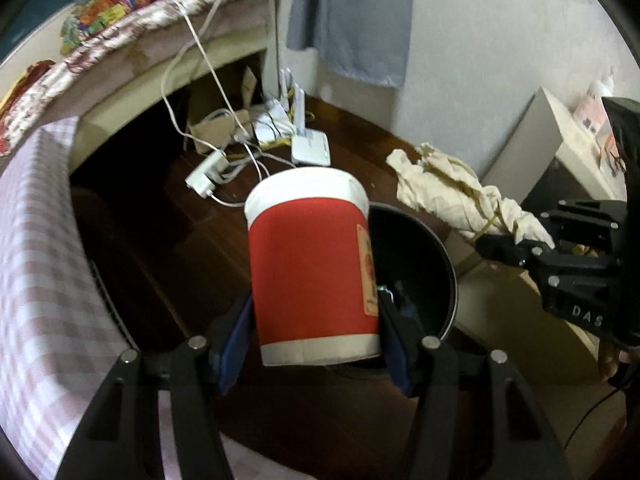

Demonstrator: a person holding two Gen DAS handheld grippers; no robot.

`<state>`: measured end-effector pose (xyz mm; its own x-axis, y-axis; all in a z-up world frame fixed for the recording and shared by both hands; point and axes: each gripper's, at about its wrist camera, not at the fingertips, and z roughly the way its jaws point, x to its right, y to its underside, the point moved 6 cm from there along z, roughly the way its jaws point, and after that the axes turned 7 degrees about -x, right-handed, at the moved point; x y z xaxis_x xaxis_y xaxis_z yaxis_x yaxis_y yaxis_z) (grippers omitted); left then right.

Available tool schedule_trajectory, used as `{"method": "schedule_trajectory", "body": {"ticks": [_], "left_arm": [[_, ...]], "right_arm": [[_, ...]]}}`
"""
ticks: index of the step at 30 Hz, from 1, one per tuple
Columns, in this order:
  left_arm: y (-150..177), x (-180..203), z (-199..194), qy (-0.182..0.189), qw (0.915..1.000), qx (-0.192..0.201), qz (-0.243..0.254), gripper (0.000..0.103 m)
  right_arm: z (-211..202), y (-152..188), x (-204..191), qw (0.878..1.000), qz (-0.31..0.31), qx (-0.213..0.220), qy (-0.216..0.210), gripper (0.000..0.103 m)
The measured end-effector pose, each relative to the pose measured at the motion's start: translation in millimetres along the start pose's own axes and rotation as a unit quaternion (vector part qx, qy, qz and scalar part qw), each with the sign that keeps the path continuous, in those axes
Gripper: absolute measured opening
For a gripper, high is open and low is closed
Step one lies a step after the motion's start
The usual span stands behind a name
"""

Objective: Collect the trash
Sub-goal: 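Carry the red cup and beige cloth over the black bin with both tools, then open both tools to drop the cup and cloth into the bin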

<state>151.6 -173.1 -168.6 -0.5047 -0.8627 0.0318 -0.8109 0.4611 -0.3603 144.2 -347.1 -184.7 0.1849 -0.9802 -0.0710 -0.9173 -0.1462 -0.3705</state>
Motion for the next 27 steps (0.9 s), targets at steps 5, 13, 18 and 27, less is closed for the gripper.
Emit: {"method": "schedule_trajectory", "body": {"ticks": [5, 13, 18, 27], "left_arm": [[2, 11, 31, 0.014, 0.9988, -0.046, 0.013, 0.06], [4, 27, 72, 0.015, 0.9929, -0.112, 0.035, 0.06], [15, 34, 105, 0.029, 0.9823, -0.181, 0.041, 0.07], [22, 18, 54, -0.015, 0.991, -0.133, 0.007, 0.101]], "right_arm": [[25, 10, 7, 1.0, -0.002, -0.028, -0.007, 0.021], [69, 23, 10, 0.997, -0.034, -0.075, -0.011, 0.021], [98, 33, 9, 0.991, -0.072, -0.108, -0.008, 0.03], [72, 40, 29, 0.996, -0.041, -0.077, 0.023, 0.074]]}}
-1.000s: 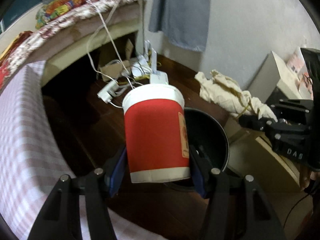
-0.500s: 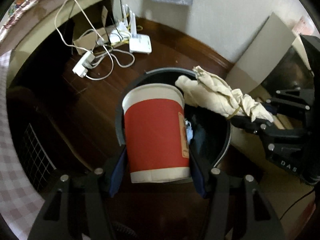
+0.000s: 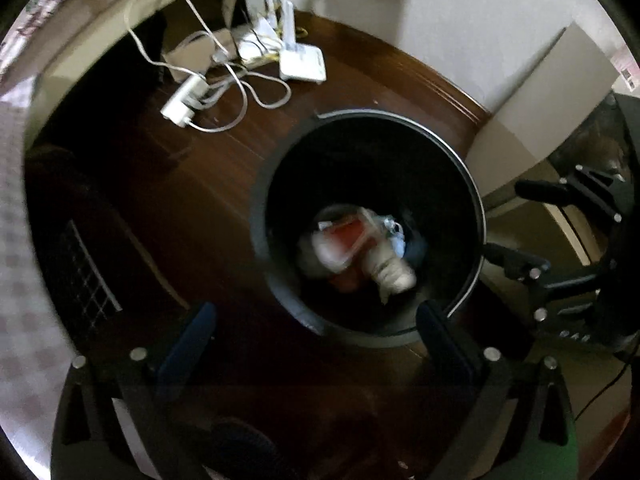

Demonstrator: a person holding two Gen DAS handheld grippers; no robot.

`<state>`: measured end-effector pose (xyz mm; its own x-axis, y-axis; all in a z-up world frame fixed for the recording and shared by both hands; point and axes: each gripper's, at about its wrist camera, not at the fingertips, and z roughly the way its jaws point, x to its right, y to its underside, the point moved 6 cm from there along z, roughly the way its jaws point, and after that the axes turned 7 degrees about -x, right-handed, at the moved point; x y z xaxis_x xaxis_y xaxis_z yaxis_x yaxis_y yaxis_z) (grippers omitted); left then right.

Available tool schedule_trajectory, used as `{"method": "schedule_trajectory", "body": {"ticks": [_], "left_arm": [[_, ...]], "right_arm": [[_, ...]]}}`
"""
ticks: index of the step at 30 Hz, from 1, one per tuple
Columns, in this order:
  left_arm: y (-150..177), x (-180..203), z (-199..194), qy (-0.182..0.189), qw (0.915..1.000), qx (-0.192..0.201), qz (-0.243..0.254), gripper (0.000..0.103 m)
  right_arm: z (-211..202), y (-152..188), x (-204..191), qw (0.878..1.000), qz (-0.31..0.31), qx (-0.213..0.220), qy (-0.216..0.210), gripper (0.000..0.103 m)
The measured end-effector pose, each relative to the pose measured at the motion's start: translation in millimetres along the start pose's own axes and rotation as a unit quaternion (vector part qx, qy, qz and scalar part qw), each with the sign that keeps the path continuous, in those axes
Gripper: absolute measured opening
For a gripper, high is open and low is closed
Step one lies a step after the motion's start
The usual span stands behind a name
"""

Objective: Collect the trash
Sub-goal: 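Open both tools to drop the cup and cloth into the bin, then move both open tools back toward the yellow cloth and milk carton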

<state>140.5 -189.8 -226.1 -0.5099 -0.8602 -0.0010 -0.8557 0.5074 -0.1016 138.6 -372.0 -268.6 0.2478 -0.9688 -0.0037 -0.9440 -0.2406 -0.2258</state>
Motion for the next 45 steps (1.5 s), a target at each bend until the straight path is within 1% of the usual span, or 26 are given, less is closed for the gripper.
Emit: {"method": "schedule_trajectory", "body": {"ticks": [1, 3, 4, 5, 6, 7, 10, 12, 14, 17, 20, 22, 25, 28, 30, 32, 34, 38, 40, 42, 44, 45], "left_arm": [[3, -1, -6, -0.003, 0.9999, 0.011, -0.004, 0.101], [6, -5, -15, -0.012, 0.9995, 0.025, -0.013, 0.101], [7, -8, -19, -0.014, 0.9992, 0.033, -0.016, 0.101], [9, -12, -26, -0.02, 0.9985, 0.045, -0.023, 0.101], [10, -16, -30, -0.024, 0.998, 0.052, -0.027, 0.101], [10, -21, -33, -0.027, 0.9975, 0.059, -0.029, 0.102], [12, -33, -49, -0.033, 0.9953, 0.082, -0.039, 0.103], [15, -42, -64, -0.037, 0.9929, 0.104, -0.045, 0.103], [16, -49, -75, -0.036, 0.9908, 0.12, -0.051, 0.103], [20, -62, -91, -0.043, 0.9865, 0.146, -0.06, 0.103], [23, -74, -101, -0.05, 0.983, 0.163, -0.069, 0.103], [26, -83, -108, -0.055, 0.9799, 0.176, -0.077, 0.103], [33, -98, -119, -0.059, 0.9741, 0.194, -0.099, 0.103], [39, -114, -125, -0.066, 0.9699, 0.204, -0.116, 0.103], [43, -127, -127, -0.075, 0.9666, 0.208, -0.129, 0.103], [49, -137, -130, -0.079, 0.9632, 0.214, -0.142, 0.103], [57, -149, -133, -0.083, 0.9596, 0.219, -0.156, 0.103], [73, -173, -140, -0.089, 0.9524, 0.23, -0.18, 0.103], [82, -185, -143, -0.091, 0.949, 0.232, -0.193, 0.103], [91, -198, -145, -0.091, 0.9449, 0.237, -0.208, 0.103], [103, -215, -148, -0.089, 0.9386, 0.243, -0.228, 0.103], [110, -225, -150, -0.09, 0.9341, 0.248, -0.24, 0.103]], "right_arm": [[-5, -2, 0, 1.0, 0.006, 0.006, 0.001, 0.076], [-14, -5, -1, 1.0, 0.02, 0.012, -0.002, 0.083], [-19, -8, -2, 0.999, 0.028, 0.017, -0.002, 0.084], [-25, -12, -3, 0.999, 0.034, 0.022, -0.002, 0.089], [-29, -14, -5, 0.999, 0.038, 0.026, -0.001, 0.1], [-35, -17, -7, 0.998, 0.044, 0.034, 0.004, 0.103], [-57, -30, -12, 0.995, 0.061, 0.07, 0.022, 0.103], [-68, -36, -16, 0.994, 0.072, 0.083, 0.022, 0.103], [-79, -43, -20, 0.992, 0.08, 0.099, 0.016, 0.103], [-93, -53, -28, 0.99, 0.086, 0.116, 0.005, 0.103], [-108, -61, -41, 0.988, 0.081, 0.134, -0.01, 0.103], [-117, -68, -50, 0.986, 0.076, 0.148, -0.01, 0.103], [-125, -78, -66, 0.986, 0.066, 0.154, -0.019, 0.103], [-132, -88, -84, 0.986, 0.052, 0.157, -0.034, 0.103], [-135, -93, -95, 0.984, 0.039, 0.168, -0.038, 0.103], [-142, -97, -108, 0.983, 0.021, 0.183, -0.027, 0.103], [-147, -100, -115, 0.982, 0.016, 0.188, -0.01, 0.103], [-156, -111, -126, 0.982, 0.023, 0.187, -0.008, 0.103], [-164, -120, -137, 0.981, 0.016, 0.193, -0.005, 0.103], [-170, -125, -147, 0.98, 0.008, 0.198, -0.002, 0.103], [-177, -134, -164, 0.979, -0.006, 0.203, -0.013, 0.103], [-179, -138, -171, 0.979, -0.011, 0.204, -0.014, 0.103]]}}
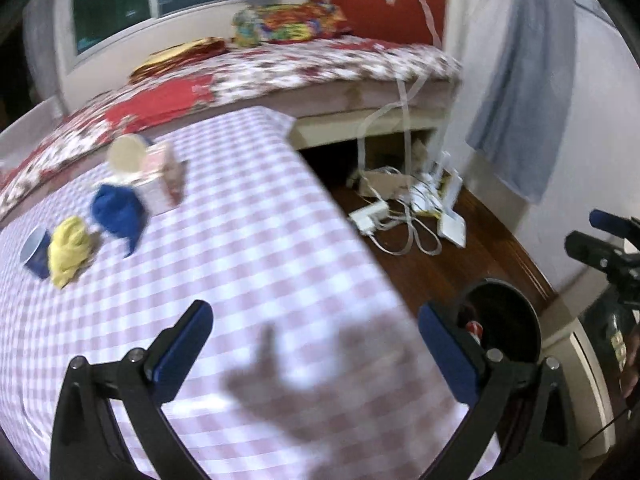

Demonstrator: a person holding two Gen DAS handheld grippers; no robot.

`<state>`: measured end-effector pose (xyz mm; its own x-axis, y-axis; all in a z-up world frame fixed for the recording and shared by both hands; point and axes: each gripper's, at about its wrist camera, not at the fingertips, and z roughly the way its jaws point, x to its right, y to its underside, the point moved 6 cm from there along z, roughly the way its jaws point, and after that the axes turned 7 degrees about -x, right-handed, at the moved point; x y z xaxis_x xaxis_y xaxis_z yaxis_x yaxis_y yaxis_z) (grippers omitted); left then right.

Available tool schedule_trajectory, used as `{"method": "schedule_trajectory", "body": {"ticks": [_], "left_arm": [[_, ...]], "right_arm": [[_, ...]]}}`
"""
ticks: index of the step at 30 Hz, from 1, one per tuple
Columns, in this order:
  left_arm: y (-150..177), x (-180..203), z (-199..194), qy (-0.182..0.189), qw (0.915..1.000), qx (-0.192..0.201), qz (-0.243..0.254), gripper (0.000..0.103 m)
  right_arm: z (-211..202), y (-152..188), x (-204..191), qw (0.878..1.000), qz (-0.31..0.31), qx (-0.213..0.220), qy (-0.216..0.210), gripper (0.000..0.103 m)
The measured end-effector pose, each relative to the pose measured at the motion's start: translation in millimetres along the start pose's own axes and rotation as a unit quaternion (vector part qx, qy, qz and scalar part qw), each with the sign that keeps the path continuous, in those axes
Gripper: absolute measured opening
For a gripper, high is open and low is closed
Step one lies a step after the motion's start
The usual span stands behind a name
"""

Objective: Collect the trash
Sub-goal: 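Move both open tools back toward the yellow cloth and milk carton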

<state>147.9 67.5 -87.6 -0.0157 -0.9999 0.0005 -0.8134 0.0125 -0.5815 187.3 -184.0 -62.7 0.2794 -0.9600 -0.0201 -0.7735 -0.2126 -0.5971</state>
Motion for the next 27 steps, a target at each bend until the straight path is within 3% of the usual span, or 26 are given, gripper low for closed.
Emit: {"method": "schedule_trajectory", "body": {"ticks": [9, 18, 23, 27], "left_arm": [[12, -100, -13, -0.047, 0.9962, 0.009, -0.072, 0.103], [28, -206, -19, -0.136, 0.9811, 0.003, -0.137, 0.103], [30, -239, -10, -0.133, 0.9771, -0.001, -0.166, 0.102], [23, -255, 2, -0.13, 0.976, 0.0, -0.175, 0.09]], "right_arm": [[2, -41, -105, 0.996, -0.077, 0.014, -0.044, 0.103], [13, -83, -217, 0.985, -0.149, 0.024, -0.087, 0.103], [34, -101, -260, 0.98, -0.168, 0.015, -0.104, 0.103], [58, -116, -280, 0.98, -0.16, -0.001, -0.119, 0.103]]}}
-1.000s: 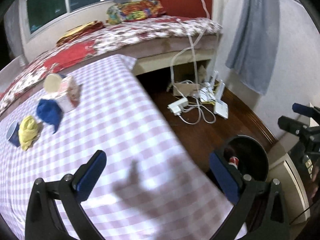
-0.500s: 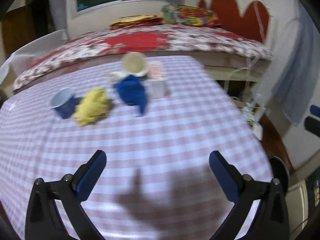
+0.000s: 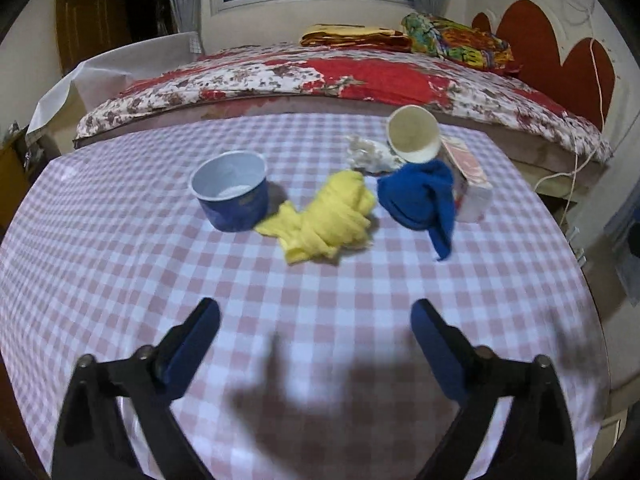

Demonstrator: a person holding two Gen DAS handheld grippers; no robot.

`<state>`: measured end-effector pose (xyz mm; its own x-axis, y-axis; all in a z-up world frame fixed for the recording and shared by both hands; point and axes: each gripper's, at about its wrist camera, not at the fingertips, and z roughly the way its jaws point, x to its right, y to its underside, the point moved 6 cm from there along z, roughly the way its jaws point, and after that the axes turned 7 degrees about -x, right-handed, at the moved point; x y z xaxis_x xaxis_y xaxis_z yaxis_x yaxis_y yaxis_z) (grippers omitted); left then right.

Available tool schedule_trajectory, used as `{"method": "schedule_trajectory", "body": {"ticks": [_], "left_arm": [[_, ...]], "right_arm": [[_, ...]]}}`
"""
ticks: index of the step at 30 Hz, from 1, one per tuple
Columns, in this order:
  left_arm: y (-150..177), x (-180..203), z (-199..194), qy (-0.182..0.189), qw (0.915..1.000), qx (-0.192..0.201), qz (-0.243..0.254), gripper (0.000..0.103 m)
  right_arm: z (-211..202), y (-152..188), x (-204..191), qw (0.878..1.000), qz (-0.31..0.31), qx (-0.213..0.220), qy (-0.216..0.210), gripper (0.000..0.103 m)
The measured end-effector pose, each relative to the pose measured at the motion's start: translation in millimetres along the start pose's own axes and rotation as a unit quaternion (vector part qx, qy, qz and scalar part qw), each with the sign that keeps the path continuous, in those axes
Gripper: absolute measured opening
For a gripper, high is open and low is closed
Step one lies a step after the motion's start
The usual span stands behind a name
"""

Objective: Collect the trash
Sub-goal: 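Move both open tools back toward the yellow cloth and milk carton, then grasp the yellow cloth with the left tool while the right tool grasps the white milk carton, then carry the yellow cloth and milk carton over the black bin with both tools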

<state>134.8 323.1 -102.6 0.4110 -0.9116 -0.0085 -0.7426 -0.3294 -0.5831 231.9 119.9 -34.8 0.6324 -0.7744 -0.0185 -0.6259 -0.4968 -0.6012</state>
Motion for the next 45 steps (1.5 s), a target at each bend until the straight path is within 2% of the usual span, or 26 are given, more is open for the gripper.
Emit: {"method": "schedule_trajectory", "body": {"ticks": [3, 10, 15, 19, 21, 25, 26, 27, 28, 29, 30, 31, 33, 45], "left_arm": [[-10, -4, 12, 0.005, 1.0, -0.003, 0.003, 0.084], [-32, -2, 41, 0.011, 0.9998, -0.009, 0.011, 0.084], [-41, -3, 58, 0.013, 0.9997, -0.016, 0.012, 0.084], [-46, -2, 69, 0.014, 0.9996, -0.019, 0.014, 0.084], [-48, -2, 73, 0.019, 0.9995, -0.021, 0.013, 0.083], [-51, 1, 80, 0.028, 0.9991, -0.028, 0.014, 0.075], [-51, 3, 82, 0.032, 0.9989, -0.029, 0.015, 0.073], [-51, 4, 82, 0.038, 0.9988, -0.029, 0.014, 0.068], [-51, 5, 83, 0.044, 0.9985, -0.03, 0.014, 0.062], [-51, 6, 84, 0.048, 0.9983, -0.032, 0.014, 0.059], [-50, 7, 84, 0.054, 0.9979, -0.033, 0.013, 0.049], [-50, 7, 83, 0.057, 0.9978, -0.031, 0.011, 0.044], [-49, 9, 79, 0.063, 0.9976, -0.026, 0.009, 0.04], [-39, 16, 54, 0.072, 0.9973, -0.016, 0.001, 0.038]], "right_arm": [[26, -17, -5, 1.0, 0.003, -0.01, -0.004, 0.103], [81, -42, -14, 1.0, -0.001, -0.031, 0.002, 0.102], [123, -53, -15, 0.999, -0.005, -0.051, 0.01, 0.093], [149, -62, -11, 0.998, 0.001, -0.064, 0.01, 0.09], [159, -66, -10, 0.998, 0.002, -0.069, 0.007, 0.085], [173, -67, -7, 0.997, 0.004, -0.08, 0.001, 0.075], [174, -66, -7, 0.997, 0.006, -0.082, -0.002, 0.065], [175, -65, -5, 0.996, 0.009, -0.085, -0.005, 0.048], [176, -63, -3, 0.996, 0.012, -0.089, -0.006, 0.039], [175, -62, -1, 0.996, 0.014, -0.088, -0.006, 0.037], [173, -61, 2, 0.996, 0.019, -0.086, -0.012, 0.037], [171, -59, 3, 0.996, 0.02, -0.085, -0.014, 0.037], [163, -56, 7, 0.997, 0.019, -0.078, -0.01, 0.037], [112, -37, 39, 0.998, 0.034, -0.052, 0.01, 0.037]]}}
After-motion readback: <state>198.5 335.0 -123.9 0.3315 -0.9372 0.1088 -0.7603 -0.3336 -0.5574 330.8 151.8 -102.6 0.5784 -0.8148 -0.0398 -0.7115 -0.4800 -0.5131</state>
